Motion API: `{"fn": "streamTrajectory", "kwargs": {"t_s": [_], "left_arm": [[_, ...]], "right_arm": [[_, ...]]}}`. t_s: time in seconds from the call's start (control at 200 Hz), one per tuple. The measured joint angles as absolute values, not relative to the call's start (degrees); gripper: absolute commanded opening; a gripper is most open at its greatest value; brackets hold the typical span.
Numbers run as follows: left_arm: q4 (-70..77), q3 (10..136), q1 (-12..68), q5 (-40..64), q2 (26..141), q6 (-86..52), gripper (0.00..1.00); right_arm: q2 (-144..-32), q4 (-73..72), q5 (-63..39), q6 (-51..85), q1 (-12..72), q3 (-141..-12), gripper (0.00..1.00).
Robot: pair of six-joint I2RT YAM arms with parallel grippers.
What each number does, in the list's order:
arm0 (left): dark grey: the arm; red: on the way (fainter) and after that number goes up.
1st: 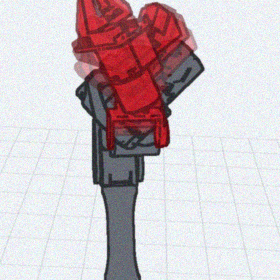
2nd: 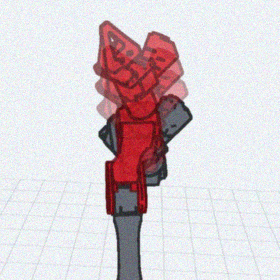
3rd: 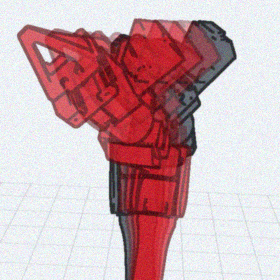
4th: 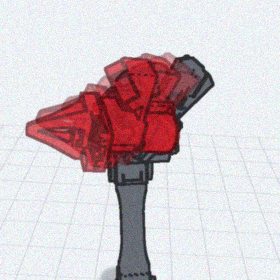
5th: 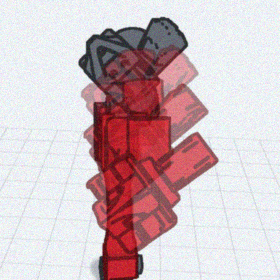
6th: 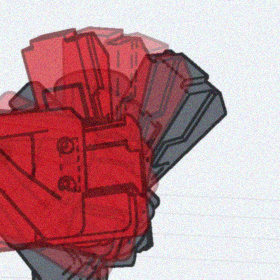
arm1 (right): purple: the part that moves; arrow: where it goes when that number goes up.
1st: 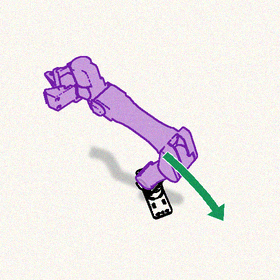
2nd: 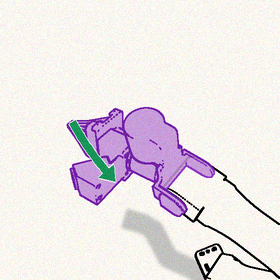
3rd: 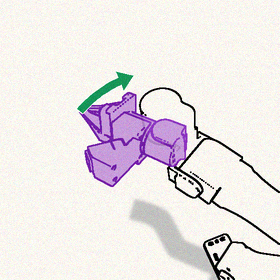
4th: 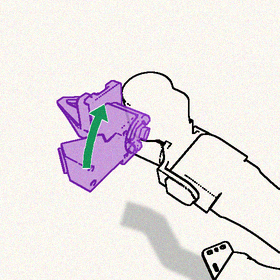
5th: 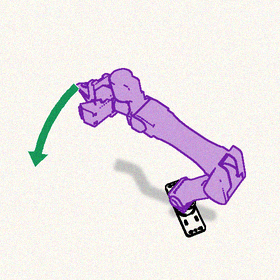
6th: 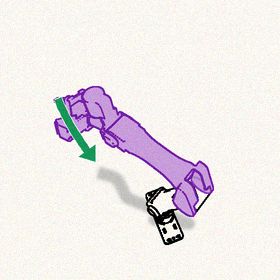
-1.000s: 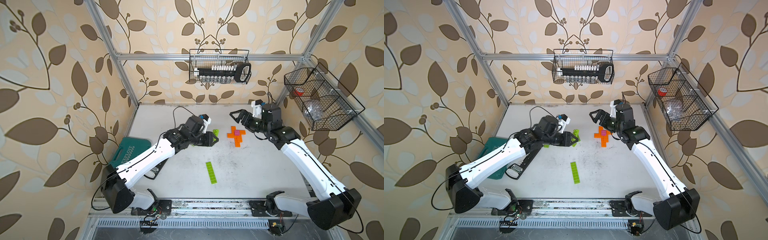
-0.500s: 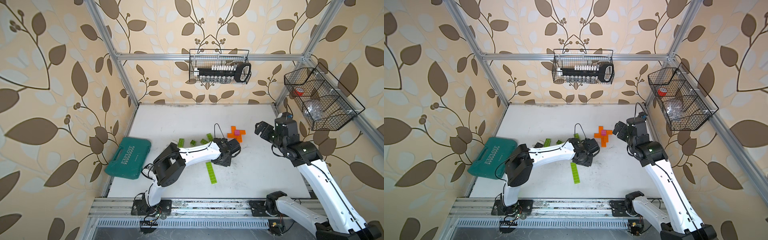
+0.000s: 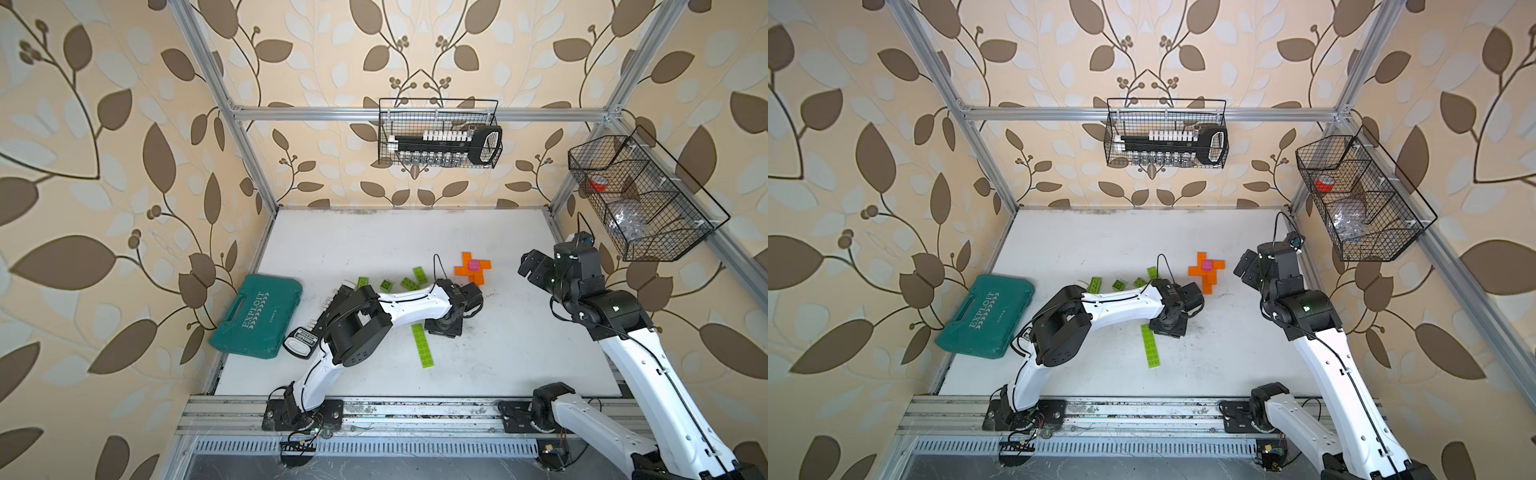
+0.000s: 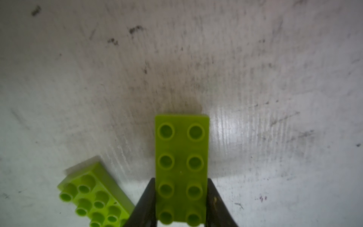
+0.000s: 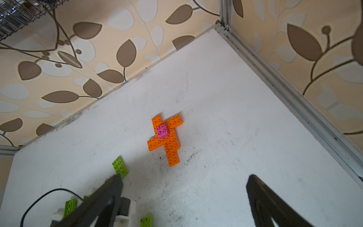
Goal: Assemble a small pinwheel with lego
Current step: Adjust the lego brick at the center of the board.
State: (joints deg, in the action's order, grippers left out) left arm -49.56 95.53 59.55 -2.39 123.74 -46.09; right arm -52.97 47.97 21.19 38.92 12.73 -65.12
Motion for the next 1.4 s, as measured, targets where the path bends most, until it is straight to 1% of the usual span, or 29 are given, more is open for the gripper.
{"fn": "streamTrajectory", "kwargs": {"t_s": [0.18, 0.28, 0.34, 0.74, 0.855, 0.955, 1.01, 1.065, 1.18, 1.235, 1.34, 1.4], "left_arm": [[-49.5, 95.5, 59.5, -1.3, 123.9, -46.7, 0.35], [-49.3, 95.5, 59.5, -0.3, 123.9, -47.0, 0.41], [-49.1, 95.5, 59.5, 0.2, 123.9, -46.9, 0.43], [-44.8, 94.7, 59.1, 4.0, 123.9, -46.6, 0.46], [-42.6, 91.5, 58.3, 4.4, 121.8, -46.6, 0.46], [-40.4, 85.3, 56.6, 4.4, 116.6, -46.6, 0.48], [-39.1, 81.5, 55.2, 4.3, 112.2, -46.6, 0.49], [-37.8, 78.0, 53.7, 4.3, 107.3, -46.5, 0.51], [-35.0, 71.9, 50.4, 3.9, 95.7, -45.8, 0.56], [-33.9, 69.5, 48.9, 3.6, 90.5, -45.2, 0.58], [-31.3, 64.4, 46.4, 3.4, 81.6, -44.6, 0.64], [-29.5, 60.9, 44.7, 3.9, 77.2, -44.6, 0.65]], "right_arm": [[-53.0, 48.2, 21.0, 38.9, 12.6, -64.8, 0.93], [-53.1, 48.5, 20.9, 38.9, 12.5, -64.5, 0.92], [-53.3, 48.7, 20.9, 39.0, 12.4, -64.5, 0.92], [-55.0, 50.9, 20.5, 39.6, 12.3, -63.4, 0.91], [-55.0, 51.6, 20.3, 39.7, 12.3, -61.9, 0.85], [-55.3, 52.0, 19.0, 39.9, 12.3, -60.4, 0.80], [-55.9, 51.9, 17.6, 39.5, 12.7, -59.6, 0.76], [-56.9, 51.8, 15.9, 39.4, 14.0, -58.7, 0.73], [-63.1, 51.4, 13.1, 39.1, 21.7, -58.2, 0.71], [-66.7, 51.0, 11.9, 39.2, 25.9, -58.2, 0.66], [-74.2, 50.8, 9.7, 40.6, 33.7, -58.4, 0.55], [-78.0, 50.9, 8.9, 42.3, 36.9, -59.2, 0.53]]}}
